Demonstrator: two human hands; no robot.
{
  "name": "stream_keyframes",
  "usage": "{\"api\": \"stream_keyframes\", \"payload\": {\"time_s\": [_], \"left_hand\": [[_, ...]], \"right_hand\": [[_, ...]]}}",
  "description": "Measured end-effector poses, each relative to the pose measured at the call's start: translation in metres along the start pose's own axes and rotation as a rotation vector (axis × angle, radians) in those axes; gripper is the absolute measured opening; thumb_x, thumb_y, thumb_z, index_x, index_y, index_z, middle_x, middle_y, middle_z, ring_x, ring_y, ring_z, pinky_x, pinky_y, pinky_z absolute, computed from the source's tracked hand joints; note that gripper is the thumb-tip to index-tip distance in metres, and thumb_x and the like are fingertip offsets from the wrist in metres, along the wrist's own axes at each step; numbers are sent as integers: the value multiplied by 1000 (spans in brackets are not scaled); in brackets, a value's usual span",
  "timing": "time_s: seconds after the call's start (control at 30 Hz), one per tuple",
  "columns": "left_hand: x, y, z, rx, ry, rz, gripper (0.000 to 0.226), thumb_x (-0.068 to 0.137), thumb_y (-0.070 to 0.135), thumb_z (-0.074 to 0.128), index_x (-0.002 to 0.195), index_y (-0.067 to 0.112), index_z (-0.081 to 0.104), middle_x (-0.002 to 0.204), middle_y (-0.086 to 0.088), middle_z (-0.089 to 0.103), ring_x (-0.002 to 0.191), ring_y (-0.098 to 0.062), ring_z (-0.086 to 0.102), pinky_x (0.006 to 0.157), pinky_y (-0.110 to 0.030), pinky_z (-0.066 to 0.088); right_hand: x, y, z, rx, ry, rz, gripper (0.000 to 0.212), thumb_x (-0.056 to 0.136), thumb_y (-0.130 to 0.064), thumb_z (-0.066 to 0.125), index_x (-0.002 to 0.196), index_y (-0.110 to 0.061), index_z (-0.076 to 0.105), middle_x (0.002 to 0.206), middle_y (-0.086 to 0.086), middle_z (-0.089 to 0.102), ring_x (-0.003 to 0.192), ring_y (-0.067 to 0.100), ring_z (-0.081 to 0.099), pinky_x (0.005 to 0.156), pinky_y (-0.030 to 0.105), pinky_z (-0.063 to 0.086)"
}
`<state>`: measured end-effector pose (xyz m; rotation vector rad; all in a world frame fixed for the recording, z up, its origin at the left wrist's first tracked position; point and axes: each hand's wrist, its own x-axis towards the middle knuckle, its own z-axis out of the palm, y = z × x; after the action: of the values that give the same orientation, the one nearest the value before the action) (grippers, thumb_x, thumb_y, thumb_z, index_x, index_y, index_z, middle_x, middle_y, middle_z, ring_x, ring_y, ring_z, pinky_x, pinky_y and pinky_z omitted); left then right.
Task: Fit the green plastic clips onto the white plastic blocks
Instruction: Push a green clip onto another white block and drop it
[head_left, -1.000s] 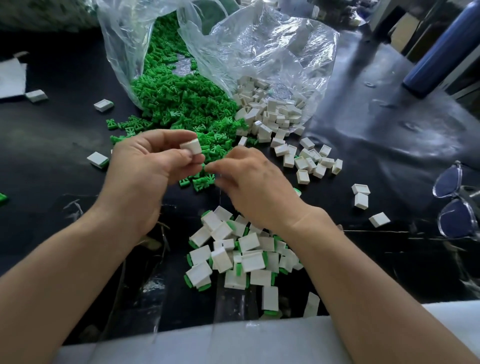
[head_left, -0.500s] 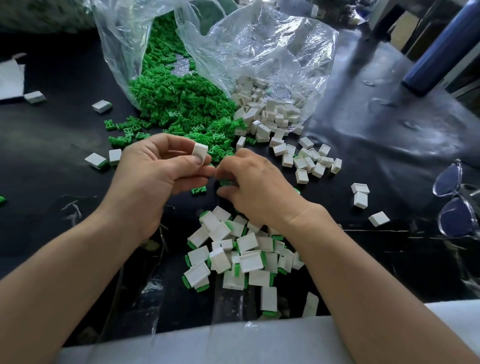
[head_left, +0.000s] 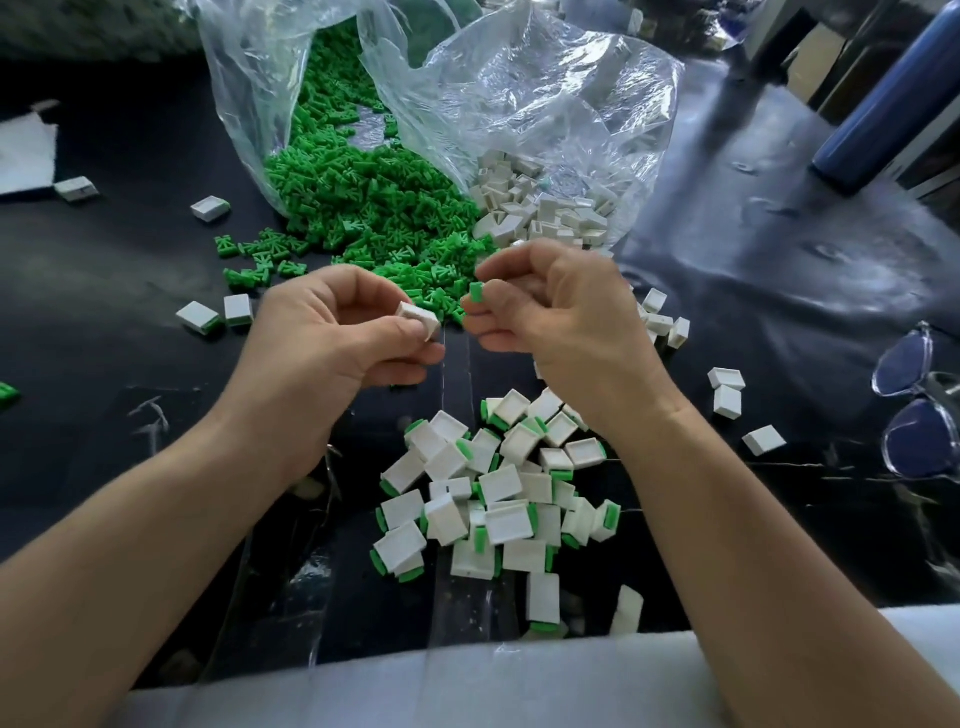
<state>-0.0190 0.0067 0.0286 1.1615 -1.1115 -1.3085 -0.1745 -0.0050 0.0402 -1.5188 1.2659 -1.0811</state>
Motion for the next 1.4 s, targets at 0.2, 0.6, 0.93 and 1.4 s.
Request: {"api": "stream_keyframes", "payload": {"time_s": [0.2,0.6,0.93,1.4], "left_hand": [[-1,-2,2,75,-24,52,20,77,-6,65,76,14,67,59,5,66,52,-5,61,55,-18,55],[-3,-2,3,125,-34,77,13,60,18,70,72,17,70,59,6,69,53,-1,59,56,-12,51],[-5,-3,3,190,-103,72,7,68,15,65,74,12,68,59,-2,69,50,-7,62,51,-17,53],[-6,-6,-3,409,-186,155,4,75,9,67,74,12,70,61,-8,66,45,-5,58,46,-15,48]], "right_hand": [[-3,-2,2,-102,-1,-118,19,85,-6,62,80,-24,64,70,2,65,67,14,63,72,33,55],[-3,-2,8,-245,-56,-160,10,85,-5,62,89,-6,71,73,6,65,69,21,61,75,42,52],[-6,-7,2,-451,-110,-108,10,89,-18,59,88,-12,68,69,-4,61,71,15,61,71,29,49],[-9,-11,3,-823,-319,-187,13,94,-18,47,88,-14,58,78,-4,51,79,18,46,72,33,37]]}}
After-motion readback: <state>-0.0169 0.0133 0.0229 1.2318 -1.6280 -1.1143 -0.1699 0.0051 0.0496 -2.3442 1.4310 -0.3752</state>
